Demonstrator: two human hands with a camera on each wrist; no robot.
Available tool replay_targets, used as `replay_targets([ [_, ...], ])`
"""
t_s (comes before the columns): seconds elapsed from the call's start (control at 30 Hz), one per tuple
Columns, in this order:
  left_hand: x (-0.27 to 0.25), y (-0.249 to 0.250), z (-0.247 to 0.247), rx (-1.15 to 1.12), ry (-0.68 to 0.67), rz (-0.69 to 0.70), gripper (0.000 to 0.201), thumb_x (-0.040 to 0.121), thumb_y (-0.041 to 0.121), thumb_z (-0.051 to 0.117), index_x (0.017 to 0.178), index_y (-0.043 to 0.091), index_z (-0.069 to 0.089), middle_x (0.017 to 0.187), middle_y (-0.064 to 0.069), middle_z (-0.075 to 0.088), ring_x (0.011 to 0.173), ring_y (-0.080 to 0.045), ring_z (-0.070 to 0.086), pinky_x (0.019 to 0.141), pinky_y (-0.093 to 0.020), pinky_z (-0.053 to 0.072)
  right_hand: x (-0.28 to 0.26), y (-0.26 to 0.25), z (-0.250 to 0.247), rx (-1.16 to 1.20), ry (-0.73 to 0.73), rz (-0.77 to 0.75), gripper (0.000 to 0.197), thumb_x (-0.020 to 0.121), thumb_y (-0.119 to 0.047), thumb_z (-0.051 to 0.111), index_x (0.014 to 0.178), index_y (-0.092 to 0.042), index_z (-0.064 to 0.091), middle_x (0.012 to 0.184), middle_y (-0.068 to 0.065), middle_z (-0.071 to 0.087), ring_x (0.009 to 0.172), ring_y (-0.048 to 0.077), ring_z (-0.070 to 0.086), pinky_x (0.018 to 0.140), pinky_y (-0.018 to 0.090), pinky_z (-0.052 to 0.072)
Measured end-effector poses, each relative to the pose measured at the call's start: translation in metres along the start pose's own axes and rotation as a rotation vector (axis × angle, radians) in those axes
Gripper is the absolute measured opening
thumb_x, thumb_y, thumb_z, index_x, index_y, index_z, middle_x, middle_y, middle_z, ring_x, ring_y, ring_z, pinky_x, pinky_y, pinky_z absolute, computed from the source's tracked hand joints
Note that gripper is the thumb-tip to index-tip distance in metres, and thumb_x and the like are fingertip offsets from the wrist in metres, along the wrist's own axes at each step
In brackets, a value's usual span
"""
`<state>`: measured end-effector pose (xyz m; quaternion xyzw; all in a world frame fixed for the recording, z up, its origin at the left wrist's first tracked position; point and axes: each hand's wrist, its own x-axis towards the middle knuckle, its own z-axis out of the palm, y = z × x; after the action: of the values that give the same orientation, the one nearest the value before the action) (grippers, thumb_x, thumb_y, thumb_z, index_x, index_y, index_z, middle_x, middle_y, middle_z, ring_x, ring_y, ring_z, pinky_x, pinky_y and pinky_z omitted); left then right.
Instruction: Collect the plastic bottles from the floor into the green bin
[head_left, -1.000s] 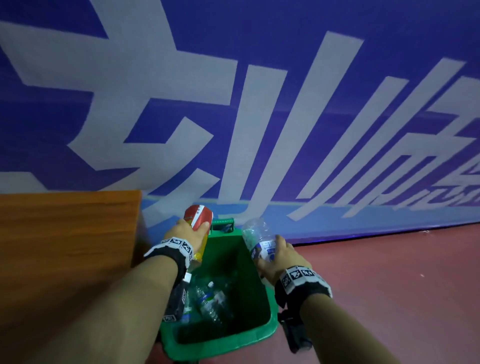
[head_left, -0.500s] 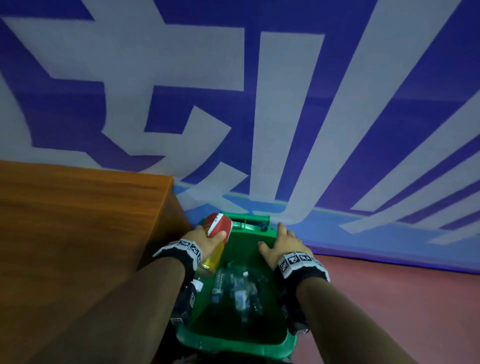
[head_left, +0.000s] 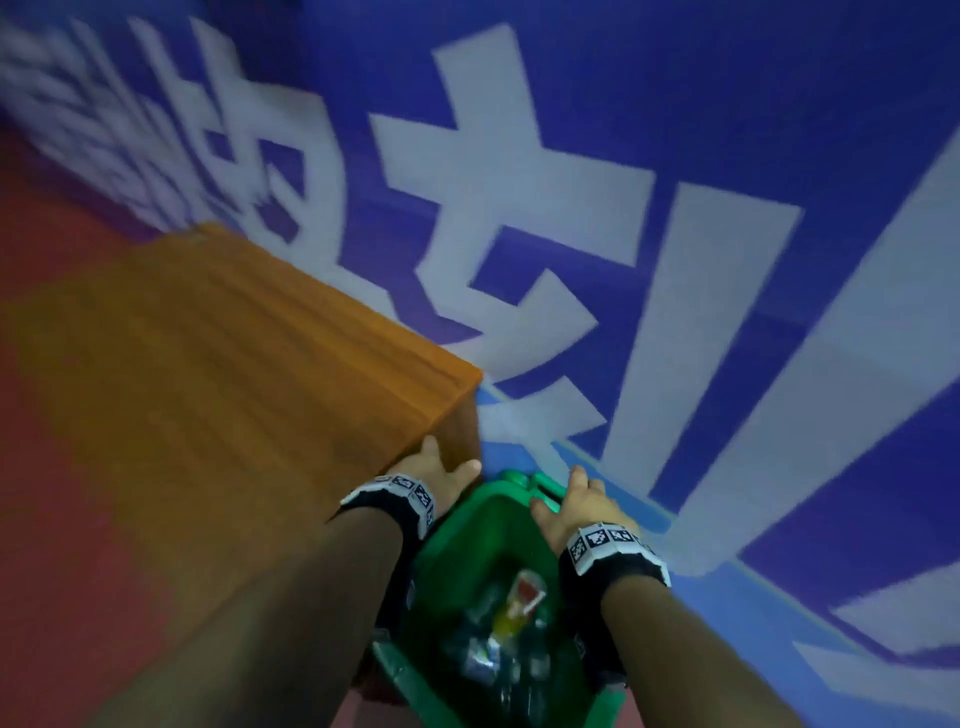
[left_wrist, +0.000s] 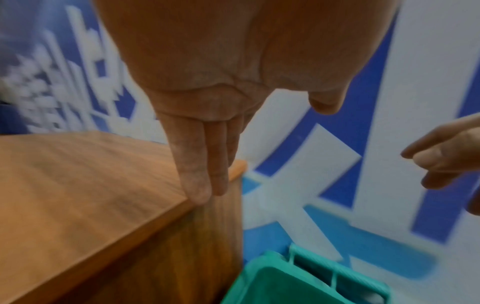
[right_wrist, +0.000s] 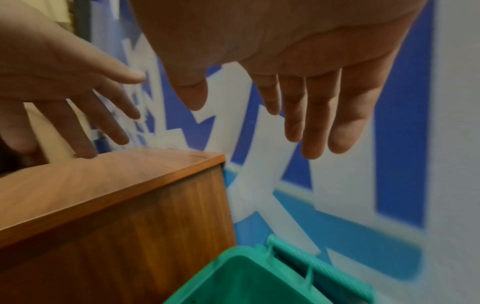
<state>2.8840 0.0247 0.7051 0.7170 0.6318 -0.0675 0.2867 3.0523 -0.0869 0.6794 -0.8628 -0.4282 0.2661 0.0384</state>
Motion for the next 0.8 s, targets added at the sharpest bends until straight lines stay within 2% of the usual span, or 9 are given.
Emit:
replay_targets([
  [0.07, -0.008, -0.018, -0.017, -0.035, 0.039, -0.028, 0.095, 0.087, 0.072, 0.044, 0.156, 0.016, 0.009, 0.15, -0.015, 0.041, 0.132, -0.036, 0.045, 0.105, -0.042, 0.039, 0.0, -0.019, -0.008, -0.045, -0.005, -0.028, 0.086, 0.092, -0.063, 0.044, 0.156, -0.018, 0.008, 0.159, 0.008, 0.024, 0.141, 0.032, 0.035, 0.109, 0.048, 0.036],
  [0.17, -0.044, -0.103, -0.059, -0.161, 0.158, -0.197, 0.096, 0.086, 0.075, 0.041, 0.156, 0.021, 0.005, 0.152, -0.013, 0.039, 0.131, -0.035, 0.047, 0.103, -0.044, 0.043, -0.019, -0.102, 0.0, -0.134, 0.018, -0.259, 0.086, 0.092, -0.063, 0.043, 0.156, -0.018, 0.008, 0.158, 0.008, 0.024, 0.14, 0.032, 0.035, 0.109, 0.048, 0.037],
  [0.27, -0.101, -0.209, -0.084, -0.255, 0.308, -0.386, 0.093, 0.087, 0.074, 0.04, 0.156, 0.022, 0.005, 0.15, -0.013, 0.041, 0.129, -0.035, 0.049, 0.102, -0.046, 0.045, -0.07, -0.196, 0.032, -0.216, -0.014, -0.514, 0.085, 0.093, -0.063, 0.042, 0.157, -0.018, 0.007, 0.156, 0.007, 0.026, 0.136, 0.03, 0.039, 0.106, 0.047, 0.042],
  [0.37, -0.182, -0.314, -0.091, -0.312, 0.426, -0.541, 0.094, 0.088, 0.072, 0.041, 0.156, 0.018, 0.004, 0.147, -0.016, 0.045, 0.13, -0.036, 0.048, 0.103, -0.044, 0.041, -0.145, -0.277, 0.089, -0.317, -0.077, -0.767, 0.084, 0.094, -0.061, 0.042, 0.157, -0.02, 0.004, 0.157, 0.006, 0.025, 0.137, 0.028, 0.038, 0.105, 0.044, 0.042],
  [0.57, -0.362, -0.516, -0.067, -0.466, 0.605, -0.864, 0.096, 0.087, 0.07, 0.044, 0.156, 0.014, 0.005, 0.139, -0.017, 0.053, 0.124, -0.035, 0.054, 0.101, -0.041, 0.044, -0.337, -0.404, 0.213, -0.508, -0.094, -1.209, 0.082, 0.093, -0.063, 0.04, 0.157, -0.022, 0.009, 0.156, 0.004, 0.027, 0.138, 0.024, 0.035, 0.101, 0.04, 0.042],
  [0.73, -0.501, -0.631, -0.034, -0.571, 0.719, -1.128, 0.087, 0.088, 0.067, 0.048, 0.149, 0.012, 0.02, 0.133, -0.017, 0.056, 0.119, -0.035, 0.057, 0.097, -0.041, 0.044, -0.479, -0.468, 0.298, -0.583, -0.115, -1.487, 0.077, 0.095, -0.06, 0.038, 0.156, -0.022, 0.012, 0.154, 0.003, 0.03, 0.137, 0.024, 0.036, 0.098, 0.04, 0.045],
  [0.8, -0.537, -0.663, -0.028, -0.584, 0.748, -1.202, 0.084, 0.088, 0.067, 0.048, 0.147, 0.013, 0.021, 0.13, -0.016, 0.058, 0.118, -0.033, 0.058, 0.104, -0.043, 0.038, -0.517, -0.487, 0.322, -0.599, -0.122, -1.552, 0.076, 0.095, -0.06, 0.038, 0.156, -0.023, 0.012, 0.153, 0.002, 0.031, 0.137, 0.024, 0.036, 0.097, 0.04, 0.046],
])
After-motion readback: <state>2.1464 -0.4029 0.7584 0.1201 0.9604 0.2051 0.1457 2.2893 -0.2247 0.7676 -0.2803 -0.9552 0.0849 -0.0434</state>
